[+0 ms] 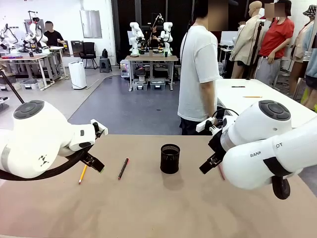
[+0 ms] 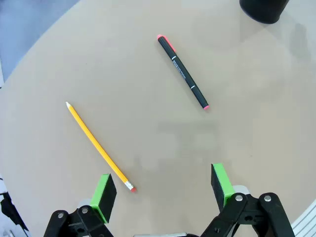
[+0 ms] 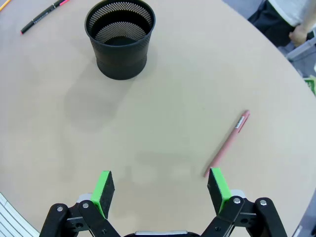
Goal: Place the pens into the pen holder.
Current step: Pick up a writing instrument from the table and place it into the Pen holder.
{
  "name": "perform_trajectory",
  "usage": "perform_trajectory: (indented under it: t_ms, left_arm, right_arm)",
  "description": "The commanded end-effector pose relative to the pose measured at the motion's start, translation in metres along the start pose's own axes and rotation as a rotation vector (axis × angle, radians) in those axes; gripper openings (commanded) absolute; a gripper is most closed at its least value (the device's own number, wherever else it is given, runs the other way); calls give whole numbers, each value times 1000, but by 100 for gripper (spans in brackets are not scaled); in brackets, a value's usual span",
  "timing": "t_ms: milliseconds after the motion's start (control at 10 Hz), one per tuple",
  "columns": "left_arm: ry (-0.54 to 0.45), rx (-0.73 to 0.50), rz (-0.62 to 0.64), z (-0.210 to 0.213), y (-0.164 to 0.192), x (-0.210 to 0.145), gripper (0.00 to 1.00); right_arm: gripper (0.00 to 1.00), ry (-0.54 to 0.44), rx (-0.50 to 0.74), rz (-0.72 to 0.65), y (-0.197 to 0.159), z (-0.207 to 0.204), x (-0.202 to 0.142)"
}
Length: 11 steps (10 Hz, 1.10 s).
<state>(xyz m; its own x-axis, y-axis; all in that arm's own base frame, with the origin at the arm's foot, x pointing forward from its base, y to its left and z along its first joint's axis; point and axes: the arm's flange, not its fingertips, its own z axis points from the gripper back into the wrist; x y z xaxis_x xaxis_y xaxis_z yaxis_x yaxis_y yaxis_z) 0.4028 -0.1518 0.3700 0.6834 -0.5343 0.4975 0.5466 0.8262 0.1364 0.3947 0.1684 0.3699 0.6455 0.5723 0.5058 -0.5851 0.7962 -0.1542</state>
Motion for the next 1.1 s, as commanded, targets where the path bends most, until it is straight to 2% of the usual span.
perform_trajectory:
  t_ms: [0,1000]
  left_arm:
    - [-1,0,0,0,0,0,100]
    - [-1,0,0,0,0,0,100]
  right_arm:
    - [100,0,0,-1,0,0,0]
    - [100,0,0,-1,0,0,0]
